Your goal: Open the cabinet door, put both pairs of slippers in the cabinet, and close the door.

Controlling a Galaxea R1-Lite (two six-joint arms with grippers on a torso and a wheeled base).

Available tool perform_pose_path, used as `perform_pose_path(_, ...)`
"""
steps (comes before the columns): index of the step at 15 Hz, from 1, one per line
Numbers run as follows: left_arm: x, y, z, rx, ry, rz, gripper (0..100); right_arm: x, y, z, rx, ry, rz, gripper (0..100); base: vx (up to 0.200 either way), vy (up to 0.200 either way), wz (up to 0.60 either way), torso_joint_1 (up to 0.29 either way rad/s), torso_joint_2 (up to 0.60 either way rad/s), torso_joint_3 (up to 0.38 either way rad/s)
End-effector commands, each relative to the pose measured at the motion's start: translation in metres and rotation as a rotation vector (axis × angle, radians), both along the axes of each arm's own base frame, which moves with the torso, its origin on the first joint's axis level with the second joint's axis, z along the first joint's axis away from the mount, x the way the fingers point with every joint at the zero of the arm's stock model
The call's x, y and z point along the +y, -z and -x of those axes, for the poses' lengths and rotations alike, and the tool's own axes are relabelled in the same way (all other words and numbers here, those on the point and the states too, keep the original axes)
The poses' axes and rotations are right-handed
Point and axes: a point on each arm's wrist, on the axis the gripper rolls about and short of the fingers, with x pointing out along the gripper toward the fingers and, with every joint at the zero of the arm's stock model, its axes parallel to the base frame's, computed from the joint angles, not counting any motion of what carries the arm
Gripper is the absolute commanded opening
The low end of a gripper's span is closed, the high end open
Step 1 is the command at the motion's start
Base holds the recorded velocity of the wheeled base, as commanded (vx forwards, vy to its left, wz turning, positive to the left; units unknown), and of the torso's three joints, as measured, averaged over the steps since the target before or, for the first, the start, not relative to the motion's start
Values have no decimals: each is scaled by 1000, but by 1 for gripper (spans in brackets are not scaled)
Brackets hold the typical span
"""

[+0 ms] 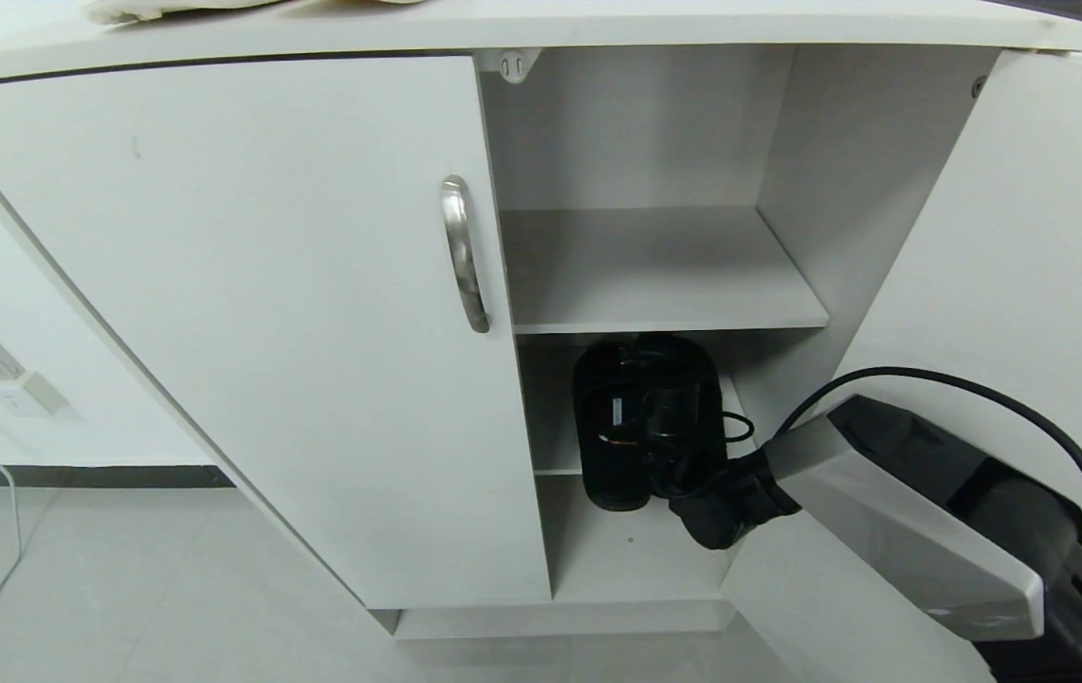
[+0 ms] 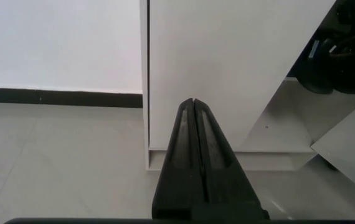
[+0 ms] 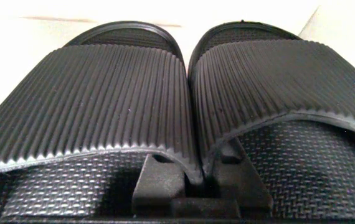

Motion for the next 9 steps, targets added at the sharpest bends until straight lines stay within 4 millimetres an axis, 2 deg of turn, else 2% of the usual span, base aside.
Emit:
perform_pose_path(1, 0, 0, 0, 1, -1, 0, 0, 0, 2, -11, -7, 12, -5, 0, 0, 0, 0, 0, 0, 0)
perform_pose_path(9, 0, 0, 0, 2, -5, -1, 0, 0, 0, -15, 0, -5, 0, 0, 0, 0, 0, 0, 0, 0)
